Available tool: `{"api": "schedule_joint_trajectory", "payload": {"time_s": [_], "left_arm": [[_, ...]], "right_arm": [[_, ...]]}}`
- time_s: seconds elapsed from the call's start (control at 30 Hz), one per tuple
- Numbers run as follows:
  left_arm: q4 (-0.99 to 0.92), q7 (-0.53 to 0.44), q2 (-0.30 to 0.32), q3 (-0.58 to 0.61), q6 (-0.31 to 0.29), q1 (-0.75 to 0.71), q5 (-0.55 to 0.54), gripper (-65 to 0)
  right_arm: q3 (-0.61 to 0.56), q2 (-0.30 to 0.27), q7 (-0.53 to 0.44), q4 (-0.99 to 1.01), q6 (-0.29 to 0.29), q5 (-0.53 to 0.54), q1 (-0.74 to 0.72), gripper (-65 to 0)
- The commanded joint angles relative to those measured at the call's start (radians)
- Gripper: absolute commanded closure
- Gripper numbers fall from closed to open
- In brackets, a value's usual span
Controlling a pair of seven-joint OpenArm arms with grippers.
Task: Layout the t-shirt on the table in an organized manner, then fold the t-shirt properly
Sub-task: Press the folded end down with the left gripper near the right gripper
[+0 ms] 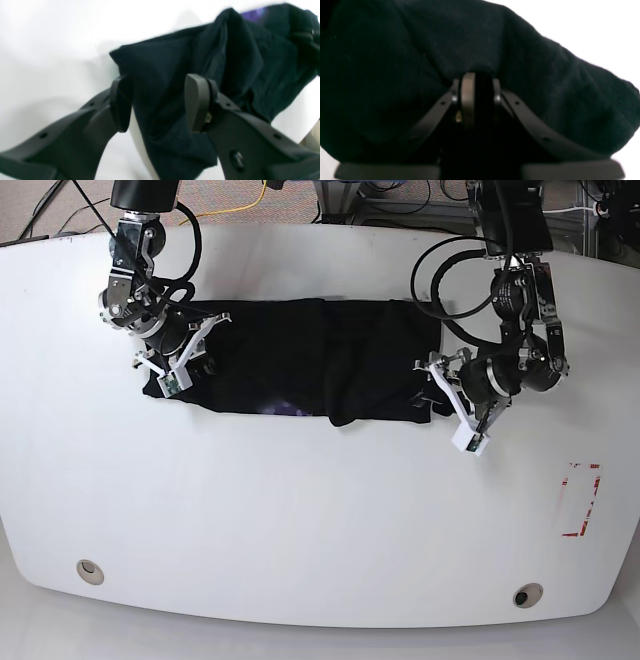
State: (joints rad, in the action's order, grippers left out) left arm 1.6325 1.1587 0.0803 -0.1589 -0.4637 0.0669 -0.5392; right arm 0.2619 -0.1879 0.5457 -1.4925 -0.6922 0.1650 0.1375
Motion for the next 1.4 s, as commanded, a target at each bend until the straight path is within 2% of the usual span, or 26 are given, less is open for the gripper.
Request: {"api": "schedule_joint_trajectory", "payload": {"time_s": [0.0, 0.1, 0.53, 0.73, 1.17, 1.37], "left_arm": [[-0.019, -0.016, 0.014, 0.0, 0.001, 0.017, -0.015, -31.1], [-0.027, -0.016, 0.014, 0.006, -0.002, 0.017, -0.022, -31.1], [-0.011, 0.027, 0.013, 0.267, -0.004, 0.015, -0.023, -31.1], [0.064, 0.027, -0.029, 0.342, -0.005, -0.002, -0.023, -31.1], [0.128, 0.027, -0.047, 0.361, -0.005, -0.008, -0.017, -31.1], [0.128, 0.022, 0.002, 0.359, -0.005, -0.008, -0.017, -31.1]], "right_arm": [[0.001, -0.005, 0.044, -0.004, -0.006, -0.025, 0.006, -8.1], [0.001, -0.005, 0.044, -0.004, -0.006, -0.025, 0.006, -8.1], [0.001, -0.005, 0.044, -0.004, -0.006, -0.025, 0.006, -8.1], [0.001, -0.005, 0.044, -0.004, -0.006, -0.025, 0.006, -8.1], [0.001, -0.005, 0.044, -0.004, -0.006, -0.025, 0.006, -8.1], [0.0, -0.005, 0.044, -0.004, -0.006, -0.025, 0.006, -8.1]]}}
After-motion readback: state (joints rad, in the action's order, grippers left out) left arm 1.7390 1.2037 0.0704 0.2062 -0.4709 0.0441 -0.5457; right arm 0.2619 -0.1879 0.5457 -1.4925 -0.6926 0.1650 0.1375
